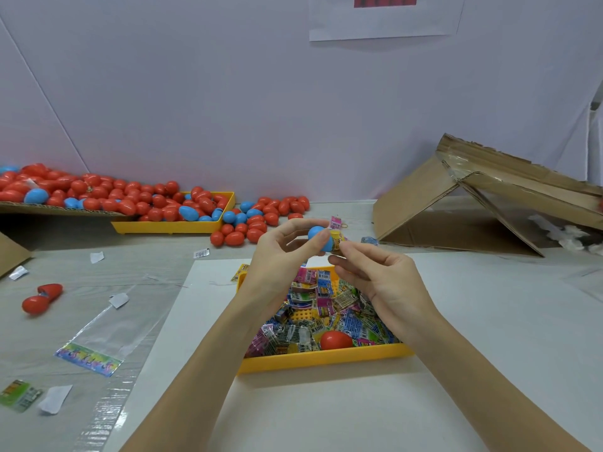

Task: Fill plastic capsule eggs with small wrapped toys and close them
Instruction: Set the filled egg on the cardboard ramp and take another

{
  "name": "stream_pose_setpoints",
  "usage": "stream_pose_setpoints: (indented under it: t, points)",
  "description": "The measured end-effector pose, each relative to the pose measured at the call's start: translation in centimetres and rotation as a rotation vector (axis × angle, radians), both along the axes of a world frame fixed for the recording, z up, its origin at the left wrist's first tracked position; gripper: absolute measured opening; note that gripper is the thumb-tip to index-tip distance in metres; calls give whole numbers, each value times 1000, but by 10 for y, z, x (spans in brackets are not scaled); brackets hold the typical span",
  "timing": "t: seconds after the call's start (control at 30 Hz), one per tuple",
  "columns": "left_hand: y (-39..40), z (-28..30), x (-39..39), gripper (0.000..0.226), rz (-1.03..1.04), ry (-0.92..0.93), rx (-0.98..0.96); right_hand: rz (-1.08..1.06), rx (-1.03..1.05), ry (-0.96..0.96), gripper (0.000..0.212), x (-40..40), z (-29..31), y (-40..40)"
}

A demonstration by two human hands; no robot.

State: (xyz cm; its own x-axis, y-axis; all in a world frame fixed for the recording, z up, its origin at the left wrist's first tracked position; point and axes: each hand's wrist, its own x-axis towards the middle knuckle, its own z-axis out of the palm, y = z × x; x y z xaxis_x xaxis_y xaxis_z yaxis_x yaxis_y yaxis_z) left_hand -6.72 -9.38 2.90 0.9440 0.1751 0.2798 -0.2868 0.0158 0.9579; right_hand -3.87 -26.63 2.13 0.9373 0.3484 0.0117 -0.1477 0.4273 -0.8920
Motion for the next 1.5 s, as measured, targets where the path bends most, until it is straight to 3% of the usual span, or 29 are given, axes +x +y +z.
stream_pose_setpoints:
  t: [0.1,0.23,0.53,0.77,1.1,1.33,1.5]
  points:
    - [-1,0,-1,20,-20,-20,-8,36,103,119,36,1,2,-1]
    - [2,-1,-1,18,-17,-49,88,46,111,122,43,2,5,-2]
    - [12,4,-5,39,32,-172,409,134,34,111,35,2,8,-7]
    - [10,4,-5,43,71,-259,437,140,53,118,40,3,10,-9]
    - [11,5,-4,40,79,-255,452,166,61,135,24,4,7,-8]
    - [6,2,-3,35,94,-368,440,286,142,195,41,5,7,-7]
    - [7,2,-2,38,117,-431,580,282,123,230,42,6,8,-8]
